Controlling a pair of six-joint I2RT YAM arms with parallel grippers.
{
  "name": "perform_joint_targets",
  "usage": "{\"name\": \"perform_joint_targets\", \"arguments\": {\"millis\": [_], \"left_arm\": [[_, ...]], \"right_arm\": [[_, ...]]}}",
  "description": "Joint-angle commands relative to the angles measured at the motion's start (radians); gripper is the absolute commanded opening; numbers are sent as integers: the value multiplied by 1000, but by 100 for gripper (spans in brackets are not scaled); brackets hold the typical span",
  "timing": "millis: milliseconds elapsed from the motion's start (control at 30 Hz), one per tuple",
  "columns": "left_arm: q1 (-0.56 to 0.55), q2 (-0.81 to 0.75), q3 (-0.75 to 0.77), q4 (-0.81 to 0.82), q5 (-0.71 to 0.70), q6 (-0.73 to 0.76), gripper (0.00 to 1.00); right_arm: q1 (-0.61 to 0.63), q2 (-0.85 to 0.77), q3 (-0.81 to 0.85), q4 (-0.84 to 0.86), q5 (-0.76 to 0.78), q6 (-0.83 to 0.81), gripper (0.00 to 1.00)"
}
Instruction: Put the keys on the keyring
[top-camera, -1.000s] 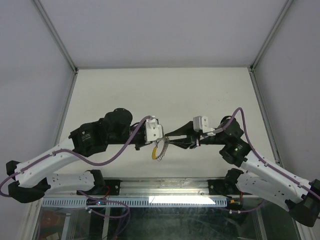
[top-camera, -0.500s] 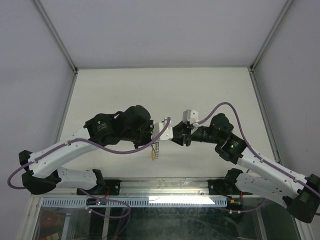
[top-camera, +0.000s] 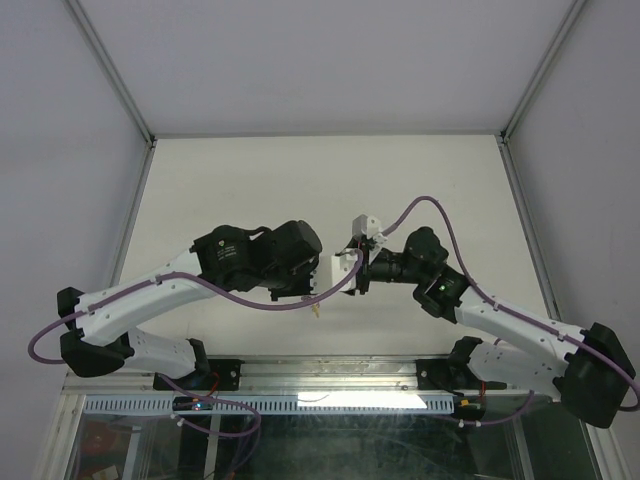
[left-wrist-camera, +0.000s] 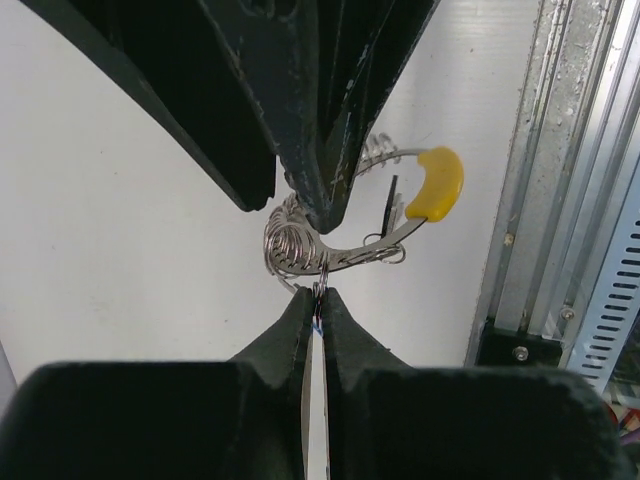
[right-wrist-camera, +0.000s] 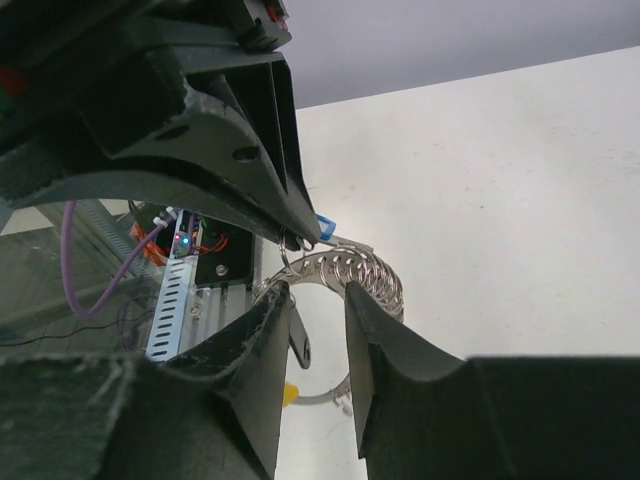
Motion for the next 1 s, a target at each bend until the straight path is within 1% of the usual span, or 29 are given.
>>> {"name": "perform_joint_targets", "arguments": {"millis": [0,233,367,967], "left_arm": [[-16,-1,51,-12,-49,-22,0],[-20,-4,48,-7,-31,-22,0],[-20,-1,53,-3,-19,-20,0],[-24,1,59,10,10,-14,0]], "right_arm": [[-1,25,-14,186,-53,74,31],[0,63,-28,289,-121,112,33],[1,91,-27,335,-130,135,33],[2,162,-10,376,-139,142,33]]}}
